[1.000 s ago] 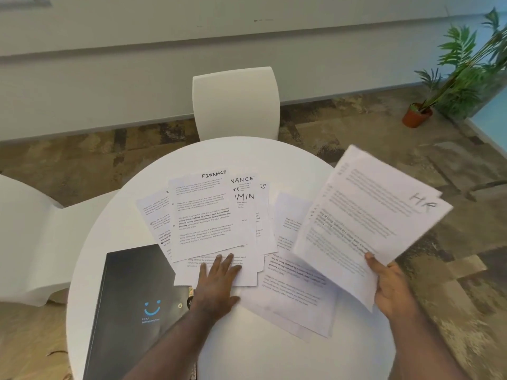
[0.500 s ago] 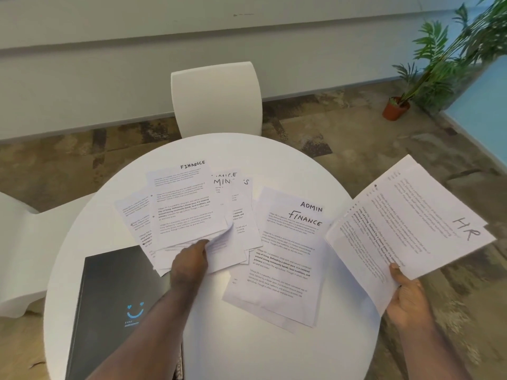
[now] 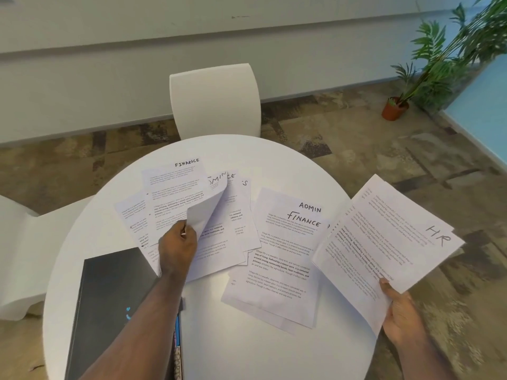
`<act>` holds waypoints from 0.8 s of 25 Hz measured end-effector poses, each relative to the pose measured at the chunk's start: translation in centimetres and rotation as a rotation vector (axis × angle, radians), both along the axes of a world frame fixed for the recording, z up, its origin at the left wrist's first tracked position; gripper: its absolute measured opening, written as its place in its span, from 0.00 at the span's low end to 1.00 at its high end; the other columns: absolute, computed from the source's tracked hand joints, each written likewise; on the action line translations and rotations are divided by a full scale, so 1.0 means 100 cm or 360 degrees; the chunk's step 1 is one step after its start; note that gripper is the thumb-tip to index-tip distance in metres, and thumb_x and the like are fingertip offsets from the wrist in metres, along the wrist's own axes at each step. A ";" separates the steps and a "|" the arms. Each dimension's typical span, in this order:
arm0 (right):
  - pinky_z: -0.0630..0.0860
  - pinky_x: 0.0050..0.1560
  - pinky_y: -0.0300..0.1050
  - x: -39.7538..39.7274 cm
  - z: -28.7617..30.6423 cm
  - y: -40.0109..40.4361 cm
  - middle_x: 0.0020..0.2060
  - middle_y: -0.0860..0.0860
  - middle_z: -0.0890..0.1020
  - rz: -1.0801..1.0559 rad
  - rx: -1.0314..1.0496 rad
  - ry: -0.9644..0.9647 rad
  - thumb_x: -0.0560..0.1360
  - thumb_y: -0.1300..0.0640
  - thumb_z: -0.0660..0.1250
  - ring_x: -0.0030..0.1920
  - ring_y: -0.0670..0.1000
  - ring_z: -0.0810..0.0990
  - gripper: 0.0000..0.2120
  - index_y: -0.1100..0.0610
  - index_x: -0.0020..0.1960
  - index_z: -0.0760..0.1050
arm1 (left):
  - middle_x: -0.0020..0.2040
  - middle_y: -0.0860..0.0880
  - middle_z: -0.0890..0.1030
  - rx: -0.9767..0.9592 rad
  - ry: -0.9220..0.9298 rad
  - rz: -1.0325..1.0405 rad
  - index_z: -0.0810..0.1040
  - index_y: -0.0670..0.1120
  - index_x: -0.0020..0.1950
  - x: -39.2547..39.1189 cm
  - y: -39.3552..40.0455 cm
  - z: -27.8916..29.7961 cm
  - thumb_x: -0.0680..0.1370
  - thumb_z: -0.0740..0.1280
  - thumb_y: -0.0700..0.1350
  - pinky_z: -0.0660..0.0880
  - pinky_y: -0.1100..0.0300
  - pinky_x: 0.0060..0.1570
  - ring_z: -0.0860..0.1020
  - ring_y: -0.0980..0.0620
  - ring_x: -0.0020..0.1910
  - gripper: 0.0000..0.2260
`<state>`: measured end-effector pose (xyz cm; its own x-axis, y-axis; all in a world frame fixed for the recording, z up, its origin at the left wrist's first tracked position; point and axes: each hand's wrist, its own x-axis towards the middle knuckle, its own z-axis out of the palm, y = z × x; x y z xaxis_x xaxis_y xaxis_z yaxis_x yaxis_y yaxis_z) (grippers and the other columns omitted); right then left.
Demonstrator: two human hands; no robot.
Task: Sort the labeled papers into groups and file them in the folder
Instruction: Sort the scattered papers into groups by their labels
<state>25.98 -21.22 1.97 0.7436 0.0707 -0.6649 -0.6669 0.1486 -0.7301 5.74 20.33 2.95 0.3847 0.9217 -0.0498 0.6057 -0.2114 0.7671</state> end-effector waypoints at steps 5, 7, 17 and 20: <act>0.70 0.63 0.71 0.003 -0.001 0.008 0.59 0.52 0.84 0.0027 0.0009 -0.0022 0.78 0.62 0.66 0.61 0.61 0.80 0.16 0.48 0.63 0.79 | 0.48 0.45 0.86 0.0180 0.0315 -0.0640 0.83 0.50 0.57 0.018 -0.062 0.003 0.75 0.57 0.49 0.76 0.53 0.48 0.83 0.41 0.48 0.18; 0.71 0.63 0.69 0.004 0.000 0.012 0.59 0.51 0.84 0.0032 0.0014 -0.0045 0.78 0.62 0.66 0.62 0.61 0.79 0.17 0.48 0.64 0.78 | 0.56 0.51 0.85 0.0252 0.0542 -0.0978 0.80 0.55 0.62 0.022 -0.090 -0.008 0.79 0.58 0.50 0.75 0.56 0.52 0.81 0.45 0.55 0.17; 0.76 0.58 0.63 0.004 0.000 0.032 0.61 0.52 0.83 0.0170 0.0011 -0.0109 0.78 0.64 0.65 0.60 0.58 0.81 0.18 0.52 0.66 0.77 | 0.71 0.42 0.75 0.0294 0.0571 -0.0720 0.76 0.43 0.68 0.025 0.002 -0.048 0.76 0.54 0.53 0.69 0.45 0.66 0.73 0.41 0.69 0.26; 0.81 0.53 0.53 -0.009 0.001 0.057 0.59 0.52 0.84 0.0334 -0.0022 -0.0161 0.78 0.64 0.66 0.58 0.57 0.83 0.18 0.55 0.67 0.76 | 0.82 0.45 0.51 0.0171 0.1276 -0.0732 0.57 0.48 0.80 0.018 0.058 -0.055 0.80 0.60 0.55 0.54 0.36 0.73 0.51 0.41 0.80 0.30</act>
